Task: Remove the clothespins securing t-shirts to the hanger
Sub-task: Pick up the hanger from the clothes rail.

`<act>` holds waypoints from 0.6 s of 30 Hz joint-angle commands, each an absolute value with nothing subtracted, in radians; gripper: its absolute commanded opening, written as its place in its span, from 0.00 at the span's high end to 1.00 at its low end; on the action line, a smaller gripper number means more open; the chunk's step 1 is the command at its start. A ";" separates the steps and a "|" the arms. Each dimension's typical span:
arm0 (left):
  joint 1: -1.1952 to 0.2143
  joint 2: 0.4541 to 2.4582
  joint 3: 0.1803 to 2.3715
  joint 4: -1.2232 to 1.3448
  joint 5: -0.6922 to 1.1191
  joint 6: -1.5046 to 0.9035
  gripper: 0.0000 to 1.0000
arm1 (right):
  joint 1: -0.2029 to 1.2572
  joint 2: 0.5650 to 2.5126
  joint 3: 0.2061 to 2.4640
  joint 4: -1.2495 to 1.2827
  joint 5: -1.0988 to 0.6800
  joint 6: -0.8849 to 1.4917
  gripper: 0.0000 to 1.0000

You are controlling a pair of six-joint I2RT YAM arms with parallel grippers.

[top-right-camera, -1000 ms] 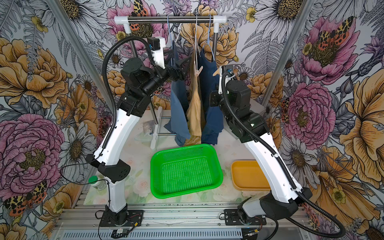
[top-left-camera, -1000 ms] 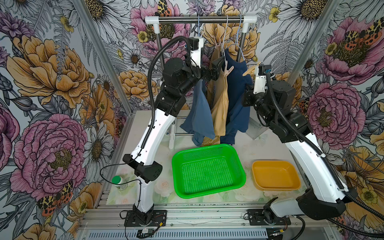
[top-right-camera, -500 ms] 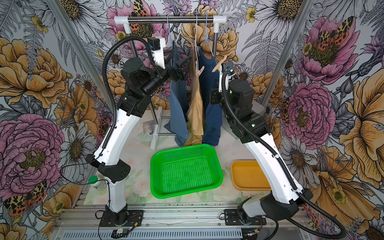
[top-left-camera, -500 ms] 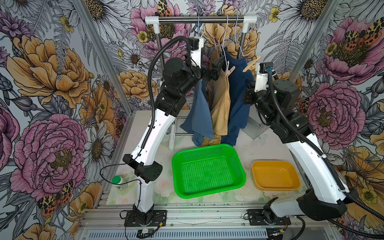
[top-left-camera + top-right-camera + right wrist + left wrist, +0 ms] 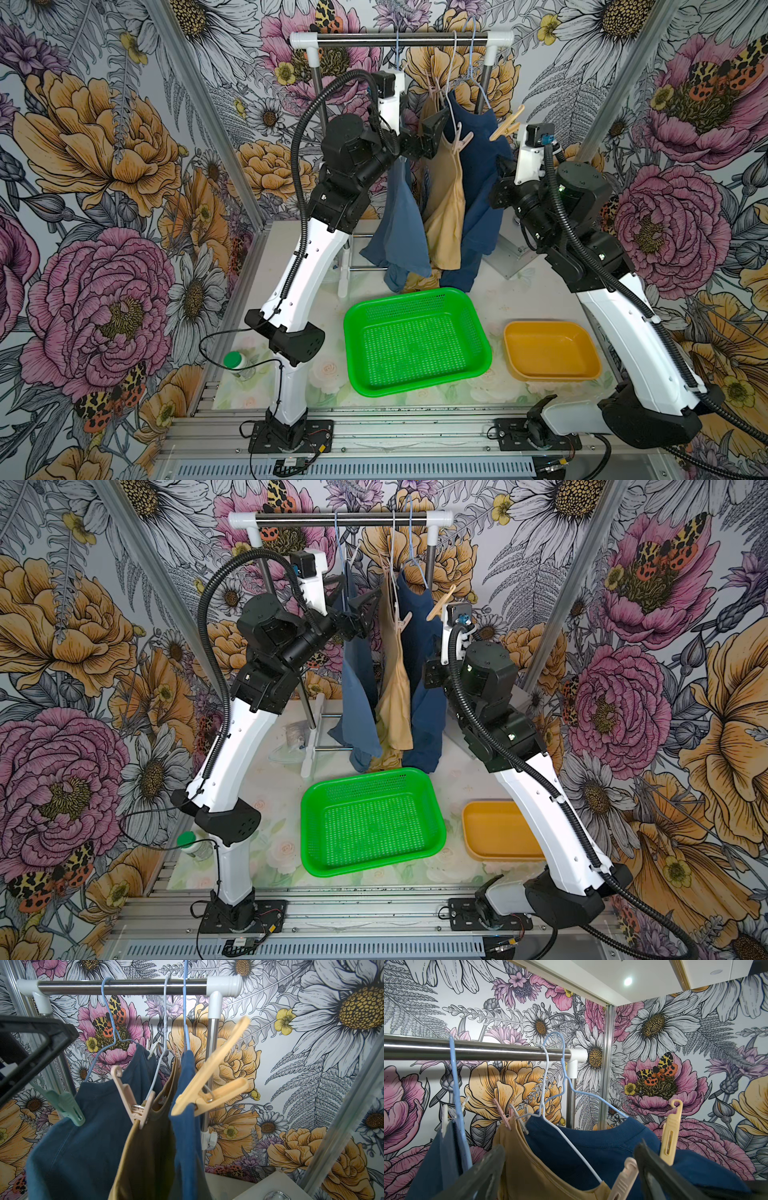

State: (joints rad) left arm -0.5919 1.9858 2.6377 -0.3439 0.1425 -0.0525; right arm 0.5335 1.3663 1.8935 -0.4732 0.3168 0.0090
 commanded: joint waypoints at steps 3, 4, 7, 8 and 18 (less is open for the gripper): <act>-0.594 1.995 2.678 -0.356 0.163 -0.081 0.02 | 0.544 1.300 1.887 -0.361 0.309 -0.003 1.00; -0.594 1.999 2.688 -0.356 0.166 -0.086 0.02 | 0.543 1.295 1.882 -0.361 0.308 -0.003 1.00; -0.595 2.009 2.706 -0.356 0.177 -0.099 0.02 | 0.543 1.279 1.867 -0.361 0.307 -0.004 1.00; -0.595 2.008 2.703 -0.357 0.178 -0.100 0.02 | 0.544 1.272 1.861 -0.362 0.307 -0.005 1.00; -0.597 2.008 2.714 -0.350 0.208 -0.137 0.02 | 0.545 1.194 1.802 -0.360 0.305 -0.012 1.00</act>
State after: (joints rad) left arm -0.5919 2.0006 2.6900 -0.3481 0.1780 -0.1078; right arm 0.5381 1.2427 1.7985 -0.4633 0.3164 0.0051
